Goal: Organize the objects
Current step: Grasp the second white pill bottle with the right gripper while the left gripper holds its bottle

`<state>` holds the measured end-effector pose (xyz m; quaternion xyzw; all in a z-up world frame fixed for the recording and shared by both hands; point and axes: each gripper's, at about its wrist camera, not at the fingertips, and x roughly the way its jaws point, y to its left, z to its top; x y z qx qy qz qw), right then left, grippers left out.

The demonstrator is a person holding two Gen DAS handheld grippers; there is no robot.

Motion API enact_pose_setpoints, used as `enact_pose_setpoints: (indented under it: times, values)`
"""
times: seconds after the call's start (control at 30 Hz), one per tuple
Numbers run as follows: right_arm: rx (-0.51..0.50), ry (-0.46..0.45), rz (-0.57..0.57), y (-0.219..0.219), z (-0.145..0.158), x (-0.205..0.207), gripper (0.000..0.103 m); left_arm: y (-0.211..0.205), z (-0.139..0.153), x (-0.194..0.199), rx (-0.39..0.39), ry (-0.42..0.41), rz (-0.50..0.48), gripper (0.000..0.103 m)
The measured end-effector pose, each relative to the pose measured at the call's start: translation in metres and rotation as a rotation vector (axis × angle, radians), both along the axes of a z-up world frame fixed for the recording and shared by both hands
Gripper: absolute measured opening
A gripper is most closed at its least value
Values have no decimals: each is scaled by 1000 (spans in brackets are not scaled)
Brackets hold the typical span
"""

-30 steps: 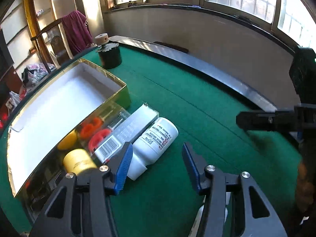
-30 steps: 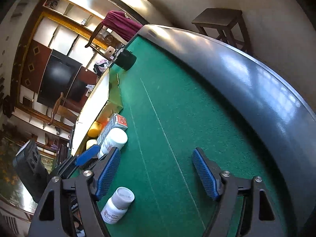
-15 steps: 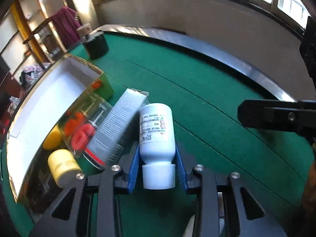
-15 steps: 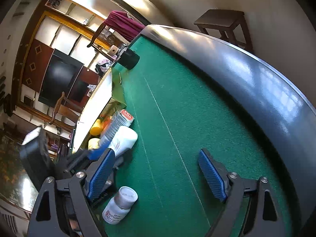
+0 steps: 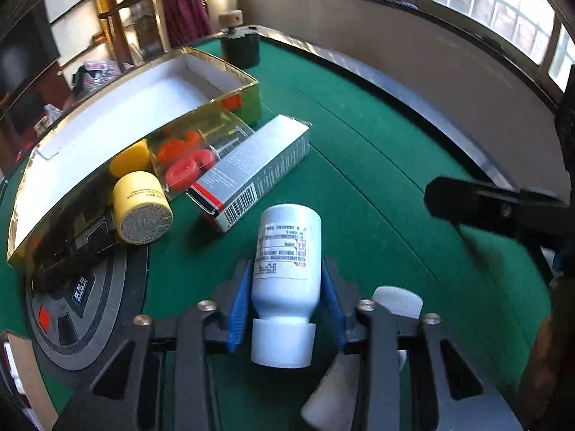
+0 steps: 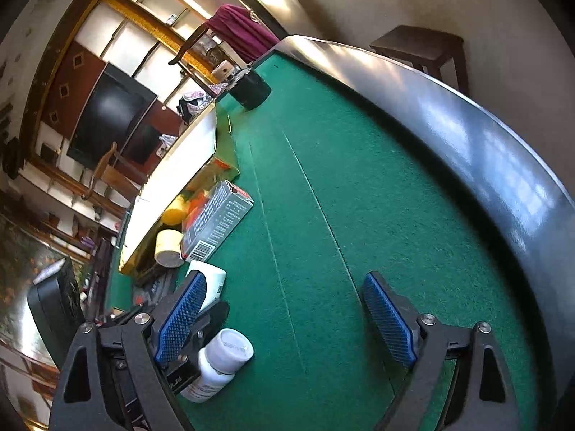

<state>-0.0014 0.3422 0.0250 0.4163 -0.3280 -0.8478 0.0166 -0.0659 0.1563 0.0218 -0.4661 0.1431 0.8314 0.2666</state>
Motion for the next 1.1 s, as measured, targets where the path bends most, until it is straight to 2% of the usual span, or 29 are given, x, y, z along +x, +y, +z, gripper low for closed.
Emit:
enact_pose_setpoints:
  times: [0.17, 0.27, 0.4, 0.53, 0.6, 0.67, 0.73, 0.83, 1.1]
  values:
    - [22, 12, 10, -2, 0, -3, 92, -43, 19, 25, 106, 6, 97, 33]
    - [54, 30, 16, -5, 3, -4, 92, -86, 48, 60, 146, 70, 156, 33]
    - [149, 64, 48, -20, 11, -3, 92, -143, 81, 111, 218, 146, 260, 33]
    - [221, 99, 72, -33, 17, 1, 92, -195, 92, 142, 261, 188, 359, 33]
    - [234, 41, 54, -38, 16, 5, 92, -220, 92, 158, 266, 198, 399, 33]
    - [159, 0, 78, -46, 12, 13, 92, -239, 90, 174, 264, 207, 425, 33]
    - [139, -50, 120, -64, 7, 17, 91, -259, 87, 185, 288, 200, 449, 33]
    - [217, -84, 157, -95, 8, 14, 81, -282, 82, 198, 315, 199, 485, 33]
    - [380, -189, 144, -141, 3, -13, 67, -335, 72, 227, 302, 236, 592, 33]
